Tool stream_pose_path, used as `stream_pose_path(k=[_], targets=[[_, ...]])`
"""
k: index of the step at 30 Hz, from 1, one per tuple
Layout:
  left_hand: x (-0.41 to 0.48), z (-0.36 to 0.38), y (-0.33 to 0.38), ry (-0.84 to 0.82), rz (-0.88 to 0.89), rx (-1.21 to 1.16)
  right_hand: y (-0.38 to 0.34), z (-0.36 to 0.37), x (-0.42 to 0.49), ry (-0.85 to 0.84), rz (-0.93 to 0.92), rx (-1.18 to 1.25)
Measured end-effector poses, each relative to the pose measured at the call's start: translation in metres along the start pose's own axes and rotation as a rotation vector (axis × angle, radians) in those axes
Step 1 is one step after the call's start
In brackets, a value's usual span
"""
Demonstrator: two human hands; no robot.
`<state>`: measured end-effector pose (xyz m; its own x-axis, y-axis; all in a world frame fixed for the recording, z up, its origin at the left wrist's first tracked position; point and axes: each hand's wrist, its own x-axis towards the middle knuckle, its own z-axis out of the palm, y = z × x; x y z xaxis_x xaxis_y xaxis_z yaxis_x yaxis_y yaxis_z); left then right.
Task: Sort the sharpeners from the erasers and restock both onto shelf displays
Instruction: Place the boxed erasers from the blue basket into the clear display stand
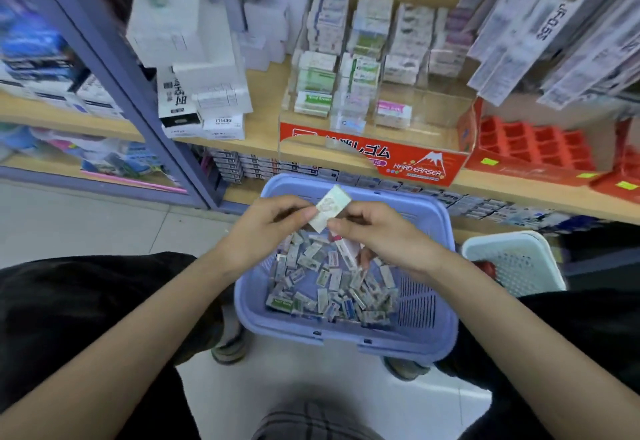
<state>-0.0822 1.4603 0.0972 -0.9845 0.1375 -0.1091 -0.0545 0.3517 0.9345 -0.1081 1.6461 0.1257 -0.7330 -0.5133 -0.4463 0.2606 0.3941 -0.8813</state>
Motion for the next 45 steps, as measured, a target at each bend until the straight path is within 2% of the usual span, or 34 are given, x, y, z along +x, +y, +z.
stream_pose_path(k=[2,5,8,12,15,19,22,25,28,31,36,40,45], targets=[[0.003,0.0,0.013,-0.006,-0.03,-0.068,-0.008,-0.005,-0.006,0.028,-0.027,-0.03],[0.008,0.003,0.029,-0.021,-0.069,-0.148,-0.019,-0.012,-0.009,0.206,-0.081,-0.028],[0.019,0.004,0.043,-0.108,-0.09,-0.158,-0.027,-0.023,-0.009,0.354,-0.122,0.048],[0.034,0.008,0.058,-0.233,-0.107,-0.208,-0.035,-0.036,-0.006,0.336,-0.159,0.079],[0.049,0.005,0.067,-0.256,-0.09,-0.231,-0.041,-0.047,-0.001,0.343,-0.203,0.096],[0.072,-0.006,0.076,-0.192,-0.052,-0.181,-0.051,-0.065,0.011,0.362,-0.248,0.104],[0.091,-0.02,0.082,-0.07,-0.043,-0.2,-0.059,-0.076,0.021,0.337,-0.273,-0.018],[0.103,-0.027,0.087,-0.071,-0.051,-0.187,-0.065,-0.084,0.028,0.33,-0.294,-0.046],[0.112,-0.029,0.089,0.021,-0.117,-0.323,-0.068,-0.091,0.033,0.359,-0.302,0.027],[0.123,-0.034,0.09,0.115,-0.156,-0.421,-0.068,-0.096,0.038,0.416,-0.362,-0.068],[0.131,-0.042,0.09,0.115,-0.157,-0.437,-0.066,-0.098,0.052,0.498,-0.411,-0.186],[0.136,-0.051,0.081,0.191,-0.169,-0.294,-0.061,-0.092,0.077,0.593,-0.492,-0.638],[0.142,-0.059,0.066,0.336,-0.176,0.02,-0.072,-0.094,0.13,0.697,-0.43,-0.553]])
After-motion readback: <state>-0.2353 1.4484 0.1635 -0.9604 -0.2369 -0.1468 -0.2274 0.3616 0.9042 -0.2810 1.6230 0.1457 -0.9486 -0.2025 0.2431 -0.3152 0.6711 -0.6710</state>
